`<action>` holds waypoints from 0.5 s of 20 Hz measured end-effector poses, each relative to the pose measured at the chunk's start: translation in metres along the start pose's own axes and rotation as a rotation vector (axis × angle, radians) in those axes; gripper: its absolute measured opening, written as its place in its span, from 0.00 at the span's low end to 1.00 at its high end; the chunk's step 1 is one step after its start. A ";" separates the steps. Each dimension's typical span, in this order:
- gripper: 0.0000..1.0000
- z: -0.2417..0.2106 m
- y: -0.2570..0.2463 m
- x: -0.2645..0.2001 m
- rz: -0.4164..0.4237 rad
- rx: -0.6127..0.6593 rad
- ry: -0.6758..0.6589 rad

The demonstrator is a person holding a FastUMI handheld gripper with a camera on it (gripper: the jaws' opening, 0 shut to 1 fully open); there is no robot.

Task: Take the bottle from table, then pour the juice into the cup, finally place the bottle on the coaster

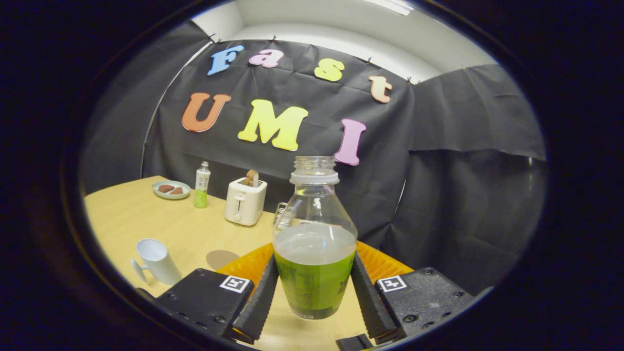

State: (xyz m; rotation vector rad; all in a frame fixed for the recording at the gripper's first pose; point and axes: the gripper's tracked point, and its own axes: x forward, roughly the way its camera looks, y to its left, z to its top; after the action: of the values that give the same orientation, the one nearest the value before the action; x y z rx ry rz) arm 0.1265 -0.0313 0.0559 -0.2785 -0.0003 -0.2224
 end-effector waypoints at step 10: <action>0.81 0.051 0.053 -0.008 -0.090 -0.538 -0.146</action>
State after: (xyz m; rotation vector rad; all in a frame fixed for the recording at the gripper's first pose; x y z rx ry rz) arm 0.1318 0.0341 0.0899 -0.8310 -0.0991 -0.2899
